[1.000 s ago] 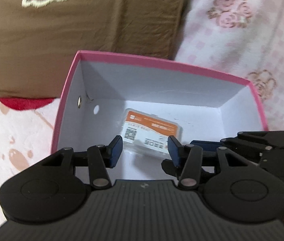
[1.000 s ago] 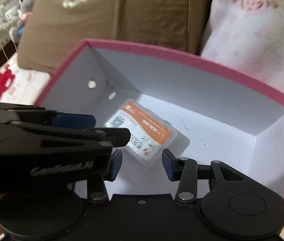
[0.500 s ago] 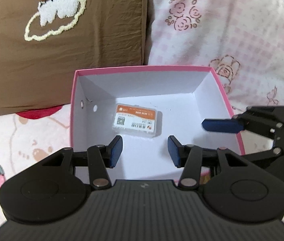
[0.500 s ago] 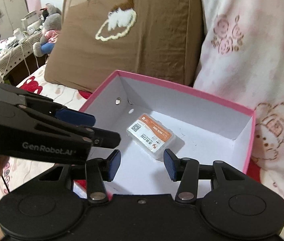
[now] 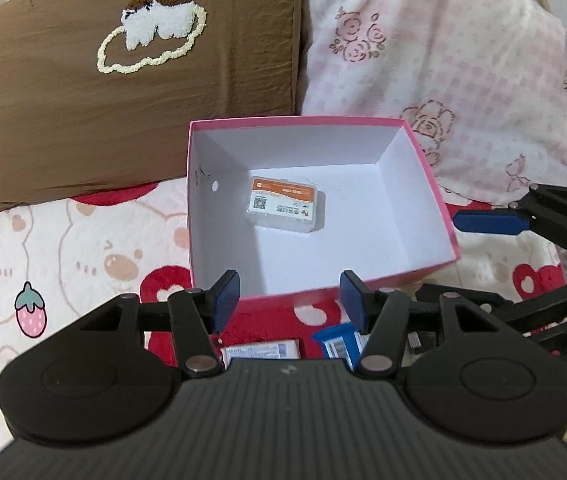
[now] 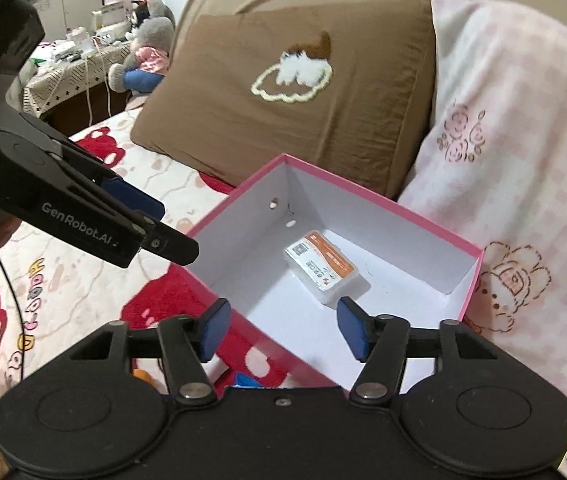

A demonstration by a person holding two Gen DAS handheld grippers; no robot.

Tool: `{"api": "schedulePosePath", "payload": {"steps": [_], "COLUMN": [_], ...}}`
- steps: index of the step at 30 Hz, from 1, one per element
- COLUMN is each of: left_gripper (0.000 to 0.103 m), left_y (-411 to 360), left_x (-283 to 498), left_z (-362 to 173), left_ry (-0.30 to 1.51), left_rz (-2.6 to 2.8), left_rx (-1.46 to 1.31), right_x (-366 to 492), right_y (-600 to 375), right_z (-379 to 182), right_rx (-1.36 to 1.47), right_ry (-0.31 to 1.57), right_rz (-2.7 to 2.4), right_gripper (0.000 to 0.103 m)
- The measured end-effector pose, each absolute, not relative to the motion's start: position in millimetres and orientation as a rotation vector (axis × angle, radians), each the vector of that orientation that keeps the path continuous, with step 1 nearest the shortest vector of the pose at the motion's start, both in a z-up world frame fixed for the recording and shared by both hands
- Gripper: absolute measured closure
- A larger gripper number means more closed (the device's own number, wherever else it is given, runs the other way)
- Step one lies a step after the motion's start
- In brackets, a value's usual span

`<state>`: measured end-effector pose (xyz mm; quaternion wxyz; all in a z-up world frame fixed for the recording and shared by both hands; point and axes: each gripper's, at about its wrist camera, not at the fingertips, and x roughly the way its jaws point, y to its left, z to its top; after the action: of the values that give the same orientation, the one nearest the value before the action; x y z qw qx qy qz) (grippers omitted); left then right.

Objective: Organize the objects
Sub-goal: 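Withdraw the left tool and move it toward the orange makeup sponge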

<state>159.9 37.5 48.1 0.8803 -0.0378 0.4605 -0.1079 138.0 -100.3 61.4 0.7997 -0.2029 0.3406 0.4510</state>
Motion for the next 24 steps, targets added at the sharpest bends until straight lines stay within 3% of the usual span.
{"api": "schedulePosePath", "payload": {"steps": [7, 14, 24], "left_gripper": [0.035, 0.025, 0.017], "left_y": [42, 47, 50], "left_x": [130, 112, 101], "left_z": [66, 63, 55], "left_ry": [0.92, 0.911, 0.923], "left_rz": [-0.283, -0.301, -0.315], "left_rx": [-0.084, -0.075, -0.061], "right_x": [112, 94, 56], "right_y": [-106, -112, -112], "right_z": [71, 77, 75], "right_rx": [-0.45, -0.461, -0.503], "right_ry": [0.685, 0.681, 0.681], "right_rz": [0.952, 0.96, 1.033], "right_gripper": [0.013, 0.012, 0.013]}}
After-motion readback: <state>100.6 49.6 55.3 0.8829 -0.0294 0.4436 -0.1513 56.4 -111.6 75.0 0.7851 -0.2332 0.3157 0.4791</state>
